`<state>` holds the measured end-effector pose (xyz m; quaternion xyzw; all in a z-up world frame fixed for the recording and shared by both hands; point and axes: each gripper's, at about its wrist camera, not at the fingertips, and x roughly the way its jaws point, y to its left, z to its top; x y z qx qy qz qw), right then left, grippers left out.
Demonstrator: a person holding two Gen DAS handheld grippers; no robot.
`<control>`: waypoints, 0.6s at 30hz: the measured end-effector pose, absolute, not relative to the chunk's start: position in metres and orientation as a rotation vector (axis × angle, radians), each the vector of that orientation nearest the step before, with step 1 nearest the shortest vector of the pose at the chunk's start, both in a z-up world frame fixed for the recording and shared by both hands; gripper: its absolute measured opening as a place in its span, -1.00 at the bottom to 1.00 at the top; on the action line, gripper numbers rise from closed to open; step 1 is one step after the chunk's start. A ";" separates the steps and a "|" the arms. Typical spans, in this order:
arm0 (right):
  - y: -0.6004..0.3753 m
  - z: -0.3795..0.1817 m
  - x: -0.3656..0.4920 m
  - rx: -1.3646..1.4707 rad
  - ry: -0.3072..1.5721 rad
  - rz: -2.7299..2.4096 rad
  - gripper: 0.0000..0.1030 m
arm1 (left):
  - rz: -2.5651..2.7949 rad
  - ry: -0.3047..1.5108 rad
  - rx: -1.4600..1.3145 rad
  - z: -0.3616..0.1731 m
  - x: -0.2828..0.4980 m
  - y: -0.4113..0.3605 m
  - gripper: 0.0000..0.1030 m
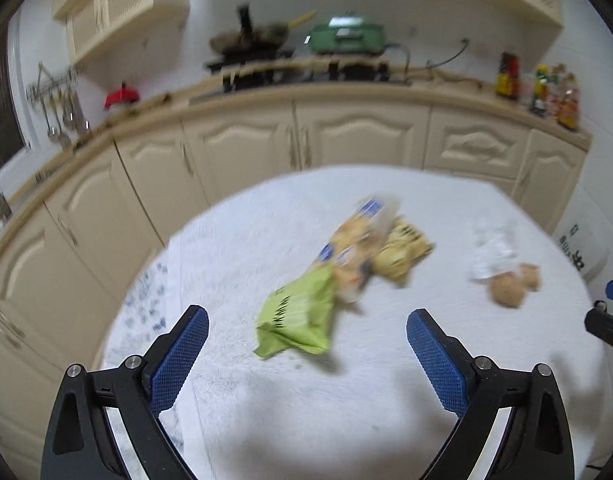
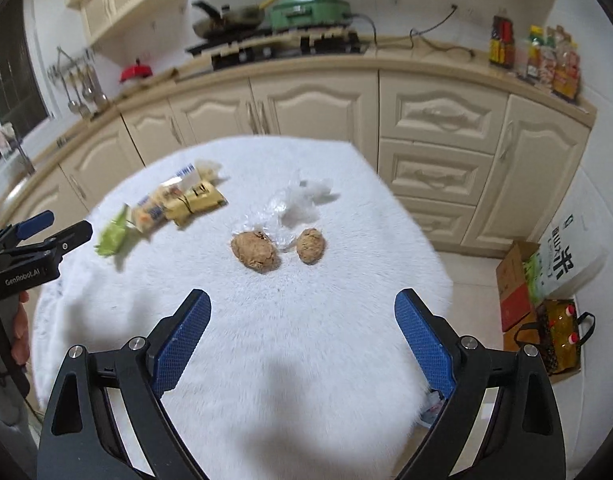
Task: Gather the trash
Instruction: 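Grasp the green wrapper with left tool while right tool grasps the large brown lump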
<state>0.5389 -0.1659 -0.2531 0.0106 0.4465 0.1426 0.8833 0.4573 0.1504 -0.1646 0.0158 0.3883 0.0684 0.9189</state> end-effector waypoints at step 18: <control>-0.088 -0.307 0.609 -0.094 1.035 0.354 0.22 | 0.103 0.860 -0.041 -0.179 0.508 0.176 -0.33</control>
